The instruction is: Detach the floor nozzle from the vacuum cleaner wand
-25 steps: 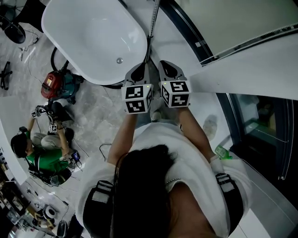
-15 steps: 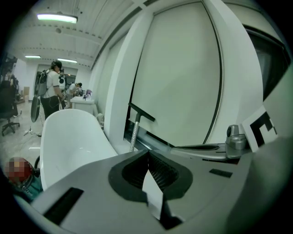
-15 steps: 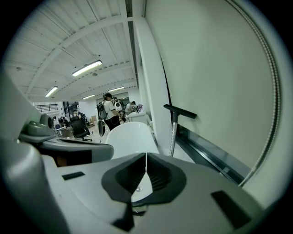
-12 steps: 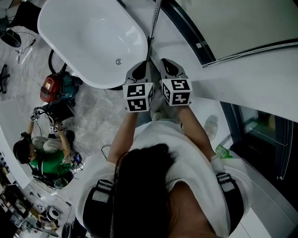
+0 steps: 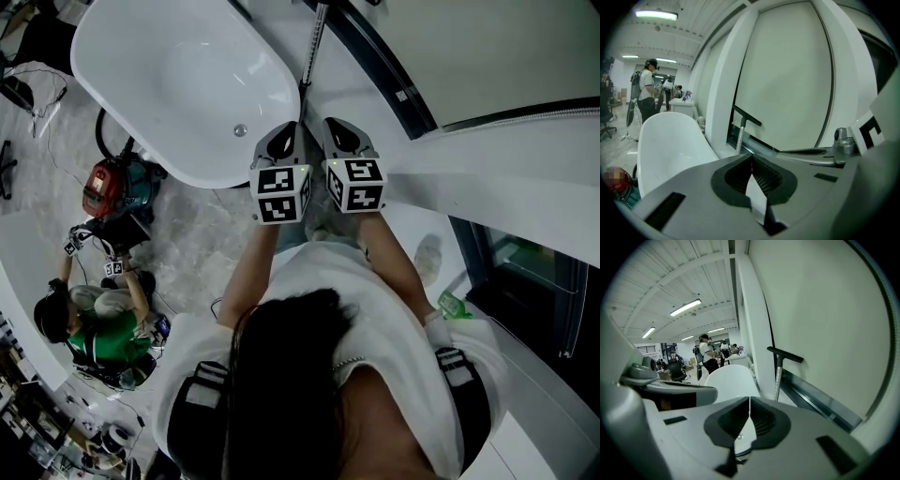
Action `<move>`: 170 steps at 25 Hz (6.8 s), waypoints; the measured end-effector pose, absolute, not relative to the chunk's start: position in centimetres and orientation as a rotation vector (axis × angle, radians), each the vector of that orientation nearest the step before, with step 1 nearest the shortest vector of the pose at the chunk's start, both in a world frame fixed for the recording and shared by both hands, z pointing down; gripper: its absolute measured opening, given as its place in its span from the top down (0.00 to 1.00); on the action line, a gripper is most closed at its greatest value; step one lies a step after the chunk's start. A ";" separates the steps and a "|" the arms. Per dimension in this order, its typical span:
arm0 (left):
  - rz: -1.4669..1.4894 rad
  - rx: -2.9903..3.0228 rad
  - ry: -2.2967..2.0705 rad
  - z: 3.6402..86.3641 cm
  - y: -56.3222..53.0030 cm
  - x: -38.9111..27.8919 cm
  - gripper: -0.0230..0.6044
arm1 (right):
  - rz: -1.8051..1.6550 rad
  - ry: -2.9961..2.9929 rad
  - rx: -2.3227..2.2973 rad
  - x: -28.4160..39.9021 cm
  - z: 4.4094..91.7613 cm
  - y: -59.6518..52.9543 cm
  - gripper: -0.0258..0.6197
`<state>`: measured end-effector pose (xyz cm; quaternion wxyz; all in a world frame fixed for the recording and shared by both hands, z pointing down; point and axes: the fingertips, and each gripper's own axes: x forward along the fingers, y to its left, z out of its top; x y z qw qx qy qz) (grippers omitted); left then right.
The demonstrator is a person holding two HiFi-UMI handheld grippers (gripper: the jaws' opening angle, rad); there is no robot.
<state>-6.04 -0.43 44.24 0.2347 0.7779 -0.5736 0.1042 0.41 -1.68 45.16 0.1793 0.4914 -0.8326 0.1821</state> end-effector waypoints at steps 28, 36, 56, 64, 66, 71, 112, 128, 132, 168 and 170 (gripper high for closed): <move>0.313 2.287 -1.427 42.7 -6.2 -9.8 0.96 | 0.527 -2.260 1.637 -1.3 43.8 -6.1 0.93; 0.319 2.311 -1.406 42.4 -7.1 -9.2 0.96 | 0.484 -2.258 1.696 0.0 42.6 -6.8 0.93; 0.308 2.268 -1.459 42.4 -13.1 -8.9 0.96 | 0.463 -2.311 1.670 1.2 41.7 -14.5 0.93; 0.329 2.248 -1.470 45.1 -16.8 -6.5 0.96 | 0.450 -2.323 1.650 3.5 43.9 -18.7 0.93; 0.333 2.242 -1.473 45.0 -17.6 -6.1 0.96 | 0.443 -2.321 1.642 3.9 43.7 -19.6 0.93; 0.356 2.227 -1.469 45.9 -18.9 -5.5 0.96 | 0.448 -2.314 1.621 4.6 44.2 -21.6 0.93; 0.415 2.137 -1.457 50.3 -26.7 -4.4 0.96 | 0.161 -2.176 1.204 7.1 44.7 -38.8 0.62; 0.423 2.091 -1.463 51.5 -28.7 -4.9 0.96 | 0.110 -2.047 0.999 7.6 47.8 -41.8 0.54; 0.424 2.091 -1.459 51.5 -29.3 -4.5 0.96 | 0.096 -2.036 0.989 7.8 48.0 -42.8 0.54; 0.406 2.072 -1.467 53.9 -31.2 -5.1 0.96 | 0.192 -1.957 0.738 6.8 56.9 -45.7 0.56; 0.402 2.071 -1.470 53.9 -31.6 -5.1 0.95 | 0.212 -1.965 0.743 6.7 56.9 -45.7 0.57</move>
